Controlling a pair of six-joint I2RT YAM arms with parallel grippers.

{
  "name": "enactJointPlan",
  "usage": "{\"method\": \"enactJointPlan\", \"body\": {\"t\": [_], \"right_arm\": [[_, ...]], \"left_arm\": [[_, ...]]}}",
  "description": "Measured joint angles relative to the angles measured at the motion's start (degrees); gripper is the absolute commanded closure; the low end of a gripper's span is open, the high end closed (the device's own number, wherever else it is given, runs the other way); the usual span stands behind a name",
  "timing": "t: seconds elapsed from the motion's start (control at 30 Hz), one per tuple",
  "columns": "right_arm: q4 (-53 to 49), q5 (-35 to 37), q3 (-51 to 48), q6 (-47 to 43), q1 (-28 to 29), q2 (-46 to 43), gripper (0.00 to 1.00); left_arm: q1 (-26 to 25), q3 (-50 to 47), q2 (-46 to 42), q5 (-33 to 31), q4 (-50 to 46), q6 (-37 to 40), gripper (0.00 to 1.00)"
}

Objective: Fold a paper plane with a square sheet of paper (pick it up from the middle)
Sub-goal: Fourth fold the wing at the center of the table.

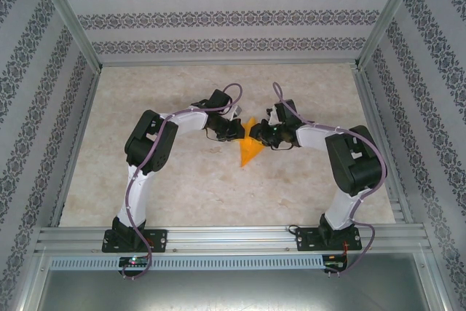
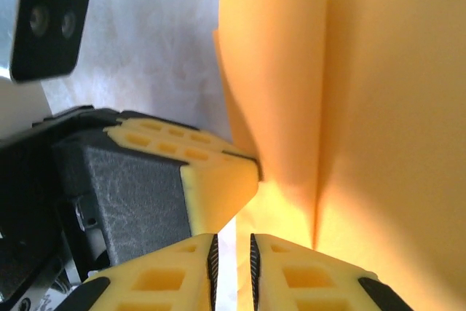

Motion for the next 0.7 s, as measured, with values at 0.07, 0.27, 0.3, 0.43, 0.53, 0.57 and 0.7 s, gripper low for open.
{"method": "enactJointPlan", "body": {"t": [0.07, 0.27, 0.3, 0.43, 0.53, 0.57, 0.7], "right_arm": [[-0.9, 0.6, 1.3, -0.5, -0.5, 0.1, 0.79], [-1.9, 1.2, 6.1, -1.3, -1.0, 2.4, 0.81], [-2.2, 1.2, 7.0, -1.5, -1.0, 3.2, 0.81], [-3.0, 1.4, 9.1, -1.5, -1.0, 6.4, 0.82], [-4.2, 1.6, 9.8, -1.6, -1.0, 8.0, 0.83], [-4.8, 1.8, 10.1, -1.7, -1.0, 8.3, 0.83], [-7.7, 3.9, 12.0, -2.8, -1.0, 9.5, 0.84]], "left_arm": [[0.0, 0.0, 0.1, 0.1, 0.0, 0.3, 0.90], [0.0, 0.1, 0.2, 0.5, 0.0, 1.1, 0.90], [0.0, 0.1, 0.2, 0.5, 0.0, 1.2, 0.90], [0.0, 0.2, 0.3, 0.7, 0.0, 1.3, 0.90], [-0.2, 0.4, 0.4, 0.7, -0.1, 1.4, 0.90], [-0.2, 0.5, 0.5, 0.7, -0.1, 1.4, 0.90], [-0.5, 0.6, 0.6, 0.7, -0.2, 1.7, 0.90]]}}
